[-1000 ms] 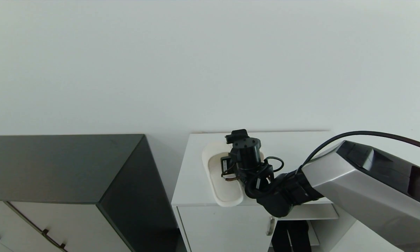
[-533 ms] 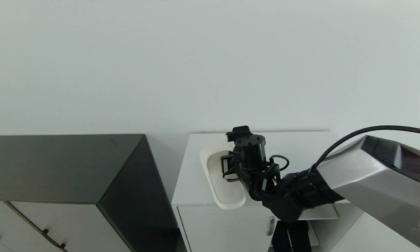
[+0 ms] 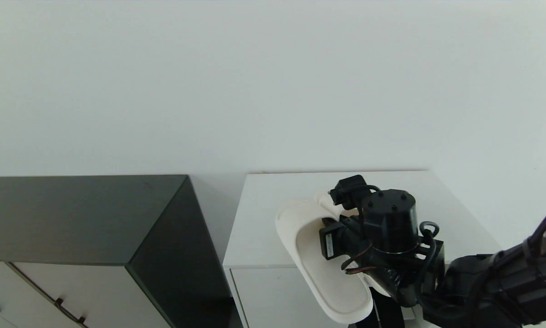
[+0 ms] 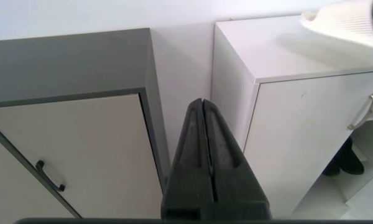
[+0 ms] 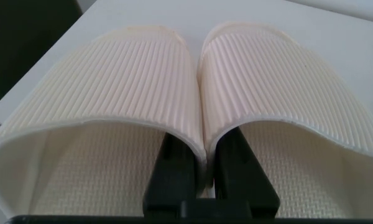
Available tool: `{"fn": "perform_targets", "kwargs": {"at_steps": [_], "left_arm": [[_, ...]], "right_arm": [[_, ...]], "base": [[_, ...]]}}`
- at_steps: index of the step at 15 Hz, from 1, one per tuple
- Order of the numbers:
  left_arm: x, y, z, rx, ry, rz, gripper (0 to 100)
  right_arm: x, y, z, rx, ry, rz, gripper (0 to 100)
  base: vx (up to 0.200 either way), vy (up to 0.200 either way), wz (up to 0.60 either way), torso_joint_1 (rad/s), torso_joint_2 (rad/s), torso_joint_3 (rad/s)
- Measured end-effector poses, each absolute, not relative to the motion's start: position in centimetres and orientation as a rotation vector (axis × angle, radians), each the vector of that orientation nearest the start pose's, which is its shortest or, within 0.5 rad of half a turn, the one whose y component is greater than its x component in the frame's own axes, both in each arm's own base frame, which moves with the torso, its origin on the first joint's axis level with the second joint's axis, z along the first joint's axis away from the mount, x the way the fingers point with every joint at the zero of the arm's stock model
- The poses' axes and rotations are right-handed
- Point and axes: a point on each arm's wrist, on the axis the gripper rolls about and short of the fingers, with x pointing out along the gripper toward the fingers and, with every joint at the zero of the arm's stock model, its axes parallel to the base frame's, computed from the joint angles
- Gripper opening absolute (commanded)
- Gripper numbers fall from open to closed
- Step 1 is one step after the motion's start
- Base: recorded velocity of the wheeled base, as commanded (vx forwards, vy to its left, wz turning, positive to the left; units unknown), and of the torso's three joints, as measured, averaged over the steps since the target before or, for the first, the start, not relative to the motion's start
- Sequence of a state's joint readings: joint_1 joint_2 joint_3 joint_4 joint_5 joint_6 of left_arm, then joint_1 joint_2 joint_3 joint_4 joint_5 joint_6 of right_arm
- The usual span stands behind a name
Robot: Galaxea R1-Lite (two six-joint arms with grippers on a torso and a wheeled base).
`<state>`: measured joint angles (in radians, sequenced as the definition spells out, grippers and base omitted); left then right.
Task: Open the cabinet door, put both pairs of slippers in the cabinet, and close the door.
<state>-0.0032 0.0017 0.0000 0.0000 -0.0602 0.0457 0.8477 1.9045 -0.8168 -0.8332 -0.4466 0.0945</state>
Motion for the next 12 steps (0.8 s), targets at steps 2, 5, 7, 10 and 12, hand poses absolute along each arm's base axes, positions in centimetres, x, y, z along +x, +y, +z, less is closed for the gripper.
{"fn": "perform_targets", "kwargs": {"at_steps": [2, 5, 7, 10, 12], "left_arm": [[-2.27, -0.13, 7.55, 0.046, 0.0, -0.064, 0], [-2.27, -0.13, 7.55, 0.045, 0.0, -0.063, 0], [-2.27, -0.13, 7.55, 0.045, 0.0, -0.063, 0], [-2.27, -0.13, 7.55, 0.045, 0.0, -0.064, 0], [-2.27, -0.13, 7.55, 0.045, 0.001, -0.064, 0]], "right_arm": [[22.96, 24.64, 14.34, -0.058, 0.215, 0.392, 0], [22.68, 24.5, 14.73, -0.053, 0.206, 0.396, 0], [22.63, 24.5, 14.76, -0.053, 0.206, 0.396, 0], [22.63, 24.55, 14.7, -0.053, 0.206, 0.395, 0], [22.71, 24.62, 14.55, -0.055, 0.209, 0.393, 0]], "base": [[0.0, 0.0, 0.0, 0.0, 0.0, 0.0], [0.0, 0.0, 0.0, 0.0, 0.0, 0.0], [0.0, 0.0, 0.0, 0.0, 0.0, 0.0], [-0.133, 0.0, 0.0, 0.003, 0.0, 0.0], [-0.2, 0.0, 0.0, 0.019, 0.0, 0.002]]}}
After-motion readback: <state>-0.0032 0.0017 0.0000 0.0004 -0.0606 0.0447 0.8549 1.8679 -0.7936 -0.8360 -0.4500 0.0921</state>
